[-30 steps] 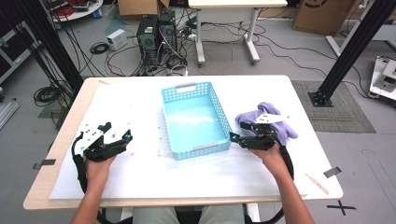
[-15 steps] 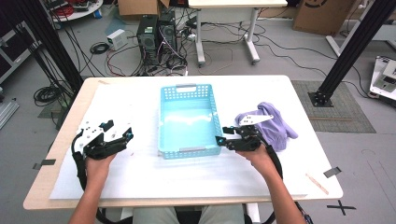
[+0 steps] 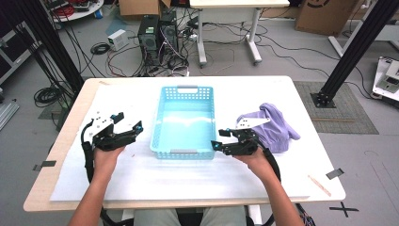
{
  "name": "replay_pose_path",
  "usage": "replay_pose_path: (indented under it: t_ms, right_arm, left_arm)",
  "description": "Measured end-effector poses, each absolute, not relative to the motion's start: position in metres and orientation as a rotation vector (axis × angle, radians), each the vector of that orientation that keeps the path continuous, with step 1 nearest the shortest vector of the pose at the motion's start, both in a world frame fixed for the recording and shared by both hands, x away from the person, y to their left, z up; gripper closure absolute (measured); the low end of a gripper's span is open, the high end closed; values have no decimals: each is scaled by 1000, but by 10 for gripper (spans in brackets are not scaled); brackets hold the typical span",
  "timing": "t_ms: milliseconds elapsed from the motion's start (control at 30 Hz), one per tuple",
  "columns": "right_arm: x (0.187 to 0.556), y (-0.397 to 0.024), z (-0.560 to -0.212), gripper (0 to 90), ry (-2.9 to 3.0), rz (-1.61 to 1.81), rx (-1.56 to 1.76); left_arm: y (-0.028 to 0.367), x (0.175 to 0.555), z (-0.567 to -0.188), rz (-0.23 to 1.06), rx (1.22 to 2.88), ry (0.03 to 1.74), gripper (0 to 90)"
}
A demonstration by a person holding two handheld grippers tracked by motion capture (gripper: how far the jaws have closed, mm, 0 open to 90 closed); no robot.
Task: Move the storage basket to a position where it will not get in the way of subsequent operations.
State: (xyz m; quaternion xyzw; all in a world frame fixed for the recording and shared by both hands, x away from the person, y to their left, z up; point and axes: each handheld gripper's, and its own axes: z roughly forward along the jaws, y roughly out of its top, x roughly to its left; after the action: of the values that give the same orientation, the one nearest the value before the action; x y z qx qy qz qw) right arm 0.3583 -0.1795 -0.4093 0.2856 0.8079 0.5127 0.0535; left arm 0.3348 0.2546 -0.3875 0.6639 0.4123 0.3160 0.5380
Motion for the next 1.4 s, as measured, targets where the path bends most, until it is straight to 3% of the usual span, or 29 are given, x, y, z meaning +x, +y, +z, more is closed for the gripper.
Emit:
replay_pose_path:
  t_ms: [300, 600, 1000, 1400]
  right_arm:
    - [351, -214, -406, 218, 2233, 1420, 983]
    - [345, -250, -413, 218, 2157, 1413, 1036]
    - [345, -263, -416, 218, 2129, 1420, 1058]
    - [345, -269, -415, 218, 2107, 1444, 1081]
  left_arm:
    - [230, 350, -383, 705, 1626, 972, 198]
    - [209, 368, -383, 721, 1667, 1017, 201]
    - [188, 392, -390, 709, 1752, 1113, 237]
    - [156, 400, -396, 804, 1948, 1161, 401]
